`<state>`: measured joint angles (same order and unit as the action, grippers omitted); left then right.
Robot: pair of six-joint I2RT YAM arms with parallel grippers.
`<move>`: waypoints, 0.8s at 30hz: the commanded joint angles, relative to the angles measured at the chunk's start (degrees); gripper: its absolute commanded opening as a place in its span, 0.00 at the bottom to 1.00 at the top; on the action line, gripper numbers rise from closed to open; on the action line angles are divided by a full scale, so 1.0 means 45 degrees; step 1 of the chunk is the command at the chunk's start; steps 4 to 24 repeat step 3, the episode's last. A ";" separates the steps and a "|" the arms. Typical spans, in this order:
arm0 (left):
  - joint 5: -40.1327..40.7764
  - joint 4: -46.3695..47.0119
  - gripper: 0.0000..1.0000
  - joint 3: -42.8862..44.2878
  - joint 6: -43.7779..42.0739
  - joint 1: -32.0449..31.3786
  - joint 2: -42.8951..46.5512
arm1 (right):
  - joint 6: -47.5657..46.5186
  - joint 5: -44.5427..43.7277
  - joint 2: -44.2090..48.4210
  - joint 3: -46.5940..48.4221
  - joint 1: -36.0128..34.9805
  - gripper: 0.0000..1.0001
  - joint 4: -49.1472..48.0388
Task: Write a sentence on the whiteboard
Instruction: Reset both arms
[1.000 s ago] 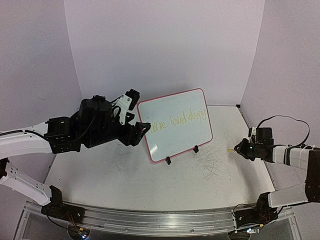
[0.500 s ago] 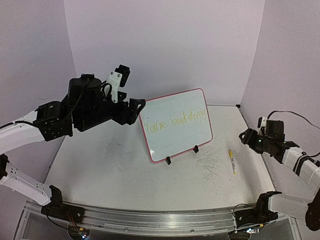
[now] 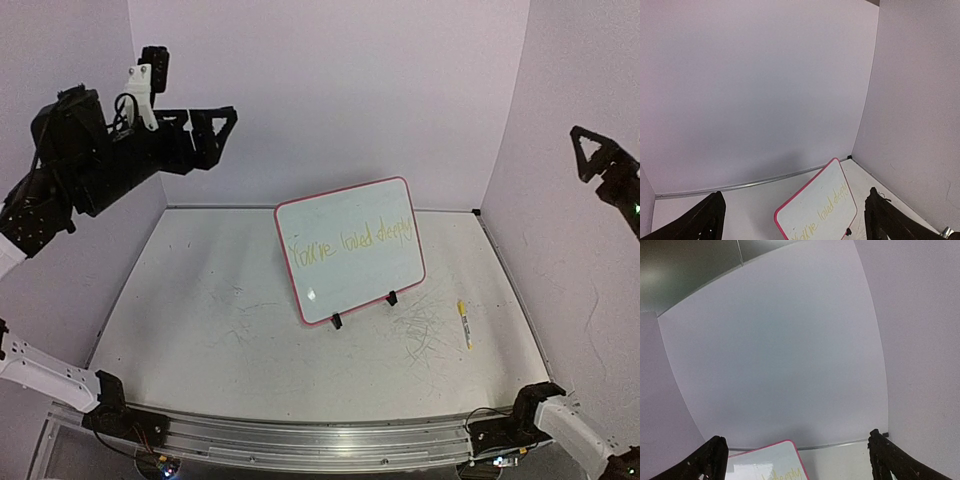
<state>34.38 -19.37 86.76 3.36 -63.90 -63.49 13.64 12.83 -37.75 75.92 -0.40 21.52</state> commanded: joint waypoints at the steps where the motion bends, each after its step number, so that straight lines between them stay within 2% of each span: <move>1: 0.0584 0.0225 0.99 0.0690 -0.0614 0.0037 0.0168 | -0.0500 -0.1041 -0.0413 0.1033 -0.0008 0.98 0.1381; 24: 0.0615 0.0242 0.99 0.0769 -0.0648 0.0036 0.0158 | -0.0320 -0.1290 -0.0577 0.1407 -0.0008 0.98 0.1673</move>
